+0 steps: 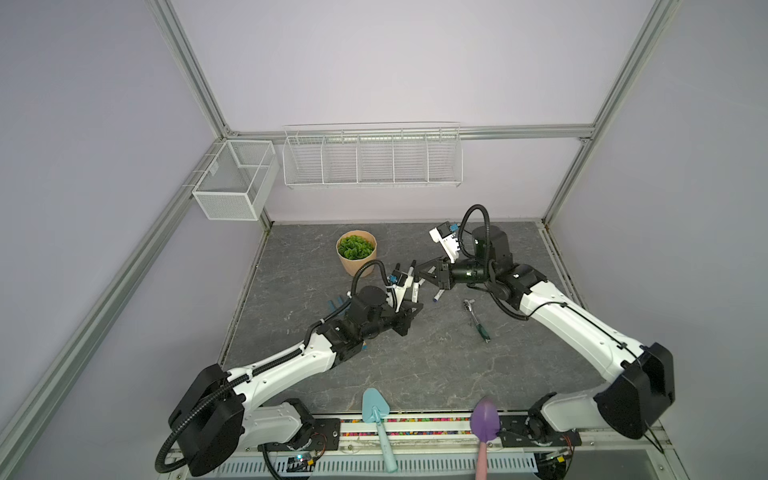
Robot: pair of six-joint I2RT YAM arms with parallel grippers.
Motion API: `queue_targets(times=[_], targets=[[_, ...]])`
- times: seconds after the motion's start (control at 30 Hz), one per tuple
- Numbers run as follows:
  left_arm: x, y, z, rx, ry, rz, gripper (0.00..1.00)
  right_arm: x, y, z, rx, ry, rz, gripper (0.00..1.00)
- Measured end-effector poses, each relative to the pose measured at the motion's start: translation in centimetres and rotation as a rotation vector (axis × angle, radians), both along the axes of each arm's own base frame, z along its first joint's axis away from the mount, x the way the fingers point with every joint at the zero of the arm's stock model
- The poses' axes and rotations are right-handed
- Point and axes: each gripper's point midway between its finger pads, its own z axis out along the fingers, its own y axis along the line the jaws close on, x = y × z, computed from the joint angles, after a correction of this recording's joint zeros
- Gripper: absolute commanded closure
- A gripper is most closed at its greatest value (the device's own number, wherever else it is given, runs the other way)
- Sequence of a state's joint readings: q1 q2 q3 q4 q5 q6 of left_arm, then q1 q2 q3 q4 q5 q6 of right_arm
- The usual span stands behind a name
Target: Insert the pens into the pen caps
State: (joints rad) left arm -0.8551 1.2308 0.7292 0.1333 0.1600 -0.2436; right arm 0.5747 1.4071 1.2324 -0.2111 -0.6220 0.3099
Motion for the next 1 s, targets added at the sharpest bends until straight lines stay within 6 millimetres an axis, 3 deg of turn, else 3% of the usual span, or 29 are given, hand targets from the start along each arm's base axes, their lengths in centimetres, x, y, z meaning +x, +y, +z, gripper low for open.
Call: queue_targets(times=[0.33, 0.4, 0.57, 0.67, 0.83, 1.0], targets=[[1.8, 0.4, 0.7, 0.120, -0.166, 0.042, 1.00, -0.5, -0.7, 1.2, -0.049, -0.108, 0.009, 0.81], [2.1, 0.5, 0.9, 0.123, -0.193, 0.049, 1.00, -0.7, -0.8, 1.3, -0.060, -0.111, 0.007, 0.75], [3.7, 0.7, 4.5, 0.002, -0.308, 0.117, 1.00, -3.1, -0.8, -0.5, -0.128, -0.022, 0.045, 0.58], [3.2, 0.6, 4.9, -0.030, -0.344, 0.109, 1.00, -2.6, -1.8, -0.5, -0.150, -0.025, -0.006, 0.53], [1.9, 0.4, 3.1, -0.012, -0.369, 0.076, 1.00, -1.3, -4.2, 2.1, -0.139, -0.101, -0.118, 0.52], [1.2, 0.0, 2.5, -0.006, -0.369, 0.055, 1.00, -1.1, -4.1, 5.8, -0.086, -0.178, -0.128, 0.52]])
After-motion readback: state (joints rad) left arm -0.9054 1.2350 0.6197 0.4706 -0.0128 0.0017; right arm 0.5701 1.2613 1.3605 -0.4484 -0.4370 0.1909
